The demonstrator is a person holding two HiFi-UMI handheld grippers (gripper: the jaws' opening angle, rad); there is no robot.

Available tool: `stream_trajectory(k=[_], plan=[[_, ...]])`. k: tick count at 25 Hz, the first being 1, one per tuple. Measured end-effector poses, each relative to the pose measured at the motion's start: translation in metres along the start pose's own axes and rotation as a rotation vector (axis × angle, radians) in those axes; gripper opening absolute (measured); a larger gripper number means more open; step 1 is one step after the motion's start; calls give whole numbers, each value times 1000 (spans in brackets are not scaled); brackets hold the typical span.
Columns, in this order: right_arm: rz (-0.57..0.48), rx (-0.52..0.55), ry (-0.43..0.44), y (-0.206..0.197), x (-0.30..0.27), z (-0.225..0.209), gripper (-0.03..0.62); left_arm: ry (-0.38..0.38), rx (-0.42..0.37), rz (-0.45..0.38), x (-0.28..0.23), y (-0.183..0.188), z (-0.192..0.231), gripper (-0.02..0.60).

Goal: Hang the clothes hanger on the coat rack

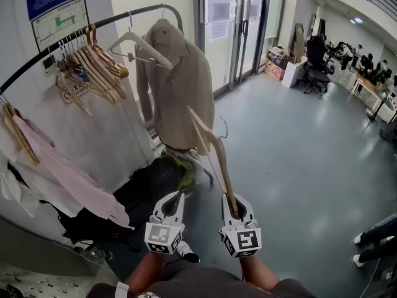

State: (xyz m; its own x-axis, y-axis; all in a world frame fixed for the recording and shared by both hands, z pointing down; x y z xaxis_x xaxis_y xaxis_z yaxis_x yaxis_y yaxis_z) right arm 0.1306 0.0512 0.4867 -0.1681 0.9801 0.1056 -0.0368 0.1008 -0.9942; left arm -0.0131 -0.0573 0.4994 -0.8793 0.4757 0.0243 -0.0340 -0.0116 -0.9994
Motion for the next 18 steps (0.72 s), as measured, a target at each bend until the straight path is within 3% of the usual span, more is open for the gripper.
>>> stream_trajectory(k=[5,10,18], plan=[[8,-20,47,-5,-62,18,37,32,-14,-34,-21,14,56,9],[16,-22,105,-5,-119,31,37,116,-9,-33,-27,15,109,9],[15,-14,207,11,-204,48,37,219,-27,-26,-28,16,162,9]])
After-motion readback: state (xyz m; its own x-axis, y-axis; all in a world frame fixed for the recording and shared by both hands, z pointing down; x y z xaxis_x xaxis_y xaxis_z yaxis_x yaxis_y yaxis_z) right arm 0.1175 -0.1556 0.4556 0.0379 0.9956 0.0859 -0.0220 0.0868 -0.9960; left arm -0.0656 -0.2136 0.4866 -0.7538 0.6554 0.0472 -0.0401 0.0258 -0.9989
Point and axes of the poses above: the fingertips, and each gripper's own axes: x backward along the fingers, z to its left, y out of its top, the point moved 5 cm from there along x, backward along the fingers, and after that the axes turned 5 degrees about -z, right-handed, at the moved point
